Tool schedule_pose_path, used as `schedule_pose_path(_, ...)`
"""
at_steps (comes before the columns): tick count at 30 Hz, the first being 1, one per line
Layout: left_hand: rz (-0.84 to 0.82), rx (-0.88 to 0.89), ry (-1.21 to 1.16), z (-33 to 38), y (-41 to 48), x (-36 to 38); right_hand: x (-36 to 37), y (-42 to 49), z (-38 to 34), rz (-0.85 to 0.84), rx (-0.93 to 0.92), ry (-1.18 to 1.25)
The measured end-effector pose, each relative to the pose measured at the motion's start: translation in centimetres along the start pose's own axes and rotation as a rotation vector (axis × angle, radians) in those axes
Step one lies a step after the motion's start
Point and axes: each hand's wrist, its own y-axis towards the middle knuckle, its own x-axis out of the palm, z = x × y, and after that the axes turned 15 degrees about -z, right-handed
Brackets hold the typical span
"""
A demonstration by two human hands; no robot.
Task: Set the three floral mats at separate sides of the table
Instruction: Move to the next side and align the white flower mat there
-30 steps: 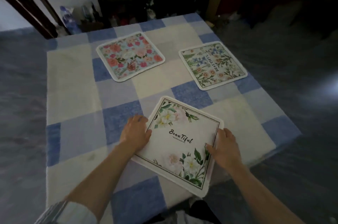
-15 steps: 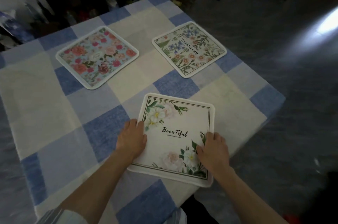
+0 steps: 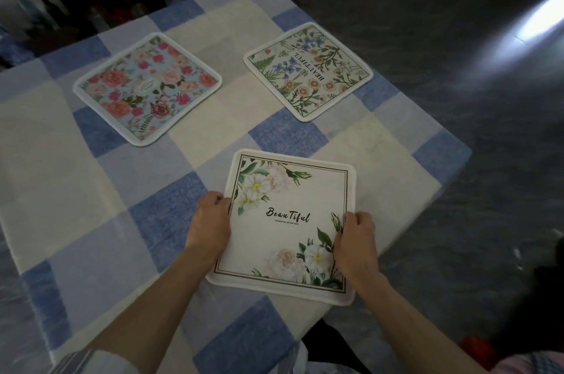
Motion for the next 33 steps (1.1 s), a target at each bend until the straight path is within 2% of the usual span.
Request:
schedule_pose_path(6, 0.087, 0.086, -0.071, -0.3, 0.1, -0.1, 0.9, 0.2, 1.3, 0.044, -0.026, 0.178)
schedule_pose_path(8, 0.123, 0.125, -0.083, -0.5, -0.1, 0.1, 1.2, 0.5, 1.3, 0.101, -0.045, 0.078)
schedule_pose_path(10, 0.154, 0.146, -0.109, -0.8, -0.2, 0.4, 1.6, 0.7, 1.5, 0.123, -0.046, 0.116)
schedule_pose_path(19, 0.239, 0.012, -0.360, -0.4, -0.3, 0.3, 0.9, 0.2, 1.3, 0.193, -0.055, 0.282)
schedule_pose_path(25, 0.288, 0.005, -0.355, 0.1, -1.6, 0.3, -0.2, 0.7, 1.1, 0.130, -0.117, 0.385)
schedule_pose_path(30, 0.353, -0.098, -0.359, 0.5, -3.6, 1.2, -1.2, 2.7, 1.7, 0.028, -0.221, 0.172)
schedule_pose_path(33, 0.377, -0.213, -0.392, 1.5, -4.8, 2.5, -2.5, 4.5, 1.6, 0.038, -0.334, -0.026)
